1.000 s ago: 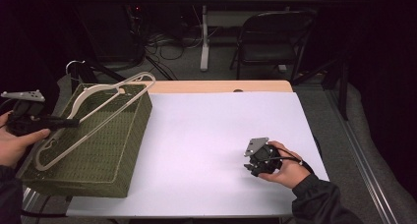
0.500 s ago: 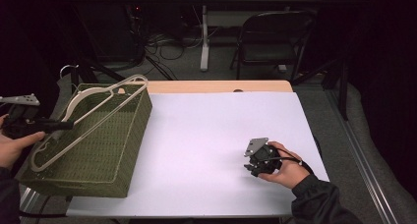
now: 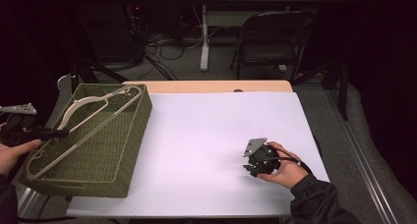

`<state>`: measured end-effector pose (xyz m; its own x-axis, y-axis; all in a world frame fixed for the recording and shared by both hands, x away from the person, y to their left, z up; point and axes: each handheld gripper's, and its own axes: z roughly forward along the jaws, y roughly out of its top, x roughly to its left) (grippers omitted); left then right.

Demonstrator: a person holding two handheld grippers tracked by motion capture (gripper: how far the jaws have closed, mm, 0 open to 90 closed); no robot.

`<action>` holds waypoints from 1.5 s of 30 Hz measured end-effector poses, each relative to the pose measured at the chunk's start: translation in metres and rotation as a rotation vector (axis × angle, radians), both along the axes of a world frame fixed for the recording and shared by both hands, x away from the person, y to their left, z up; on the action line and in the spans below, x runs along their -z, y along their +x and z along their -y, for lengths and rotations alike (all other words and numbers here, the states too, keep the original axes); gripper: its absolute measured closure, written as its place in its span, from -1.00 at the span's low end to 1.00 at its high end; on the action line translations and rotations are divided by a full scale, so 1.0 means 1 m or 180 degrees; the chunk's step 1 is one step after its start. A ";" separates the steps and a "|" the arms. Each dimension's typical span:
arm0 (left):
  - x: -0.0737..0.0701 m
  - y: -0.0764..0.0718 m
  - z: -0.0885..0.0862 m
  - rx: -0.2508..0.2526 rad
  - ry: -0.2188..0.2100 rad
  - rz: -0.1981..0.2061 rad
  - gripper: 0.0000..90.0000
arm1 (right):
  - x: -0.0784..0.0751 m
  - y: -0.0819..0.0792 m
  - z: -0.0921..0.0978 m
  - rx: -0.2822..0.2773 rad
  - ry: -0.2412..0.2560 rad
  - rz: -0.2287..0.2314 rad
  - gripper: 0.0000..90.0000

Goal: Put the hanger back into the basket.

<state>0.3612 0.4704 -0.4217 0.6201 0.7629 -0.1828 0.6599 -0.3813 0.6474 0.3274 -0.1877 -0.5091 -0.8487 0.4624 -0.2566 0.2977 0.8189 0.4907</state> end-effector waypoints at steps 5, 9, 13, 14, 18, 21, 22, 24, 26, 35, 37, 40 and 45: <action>0.016 0.000 0.002 0.0034 -0.0004 -0.0083 0.94 | 0.001 0.000 0.000 0.0008 0.0046 -0.0020 0.04; 0.028 0.002 0.004 0.0044 0.0072 -0.0167 0.94 | 0.000 -0.001 0.001 0.0032 0.0007 -0.0010 0.04; 0.038 0.003 0.008 0.0088 0.0125 -0.0217 0.94 | 0.000 0.000 0.002 0.0003 0.0054 -0.0013 0.04; 0.038 0.003 0.008 0.0088 0.0125 -0.0217 0.94 | 0.000 0.000 0.003 0.0004 0.0052 -0.0014 0.04; 0.039 0.005 0.011 -0.0068 0.0157 -0.0184 0.83 | 0.000 -0.001 0.002 0.0004 0.0049 -0.0015 0.04; 0.036 0.003 0.009 -0.0190 0.0154 -0.0106 0.69 | 0.000 -0.001 0.003 0.0020 0.0059 -0.0019 0.03; 0.032 0.000 0.006 -0.0286 0.0210 -0.0028 0.56 | -0.001 -0.002 0.004 0.0041 0.0087 -0.0010 0.03; 0.029 -0.001 0.005 -0.0333 0.0213 0.0006 0.45 | -0.001 -0.002 0.005 0.0018 0.0085 0.0013 0.03; 0.023 -0.009 0.004 -0.0386 0.0152 0.0081 0.37 | -0.004 -0.003 0.007 0.0049 0.0007 -0.0013 0.03; 0.015 -0.029 0.030 -0.0464 0.0031 0.0220 0.09 | -0.004 -0.010 0.013 0.0153 0.0180 0.0010 0.01; 0.015 -0.031 0.034 -0.0462 0.0051 0.0233 0.07 | -0.003 -0.011 0.013 0.0176 0.0222 0.0046 0.01; 0.012 -0.043 0.052 -0.0547 0.0104 0.0379 -0.08 | -0.004 -0.014 0.018 0.0255 0.0316 0.0071 -0.04; 0.003 -0.065 0.077 -0.0575 -0.0074 0.0714 -0.16 | -0.008 -0.023 0.028 0.0461 0.0385 0.0055 -0.13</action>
<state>0.2961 0.3931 -0.4247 0.5014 0.8619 -0.0751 0.5551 -0.2539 0.7921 0.3047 -0.2155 -0.5015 -0.7669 0.6078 -0.2058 0.3989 0.7027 0.5891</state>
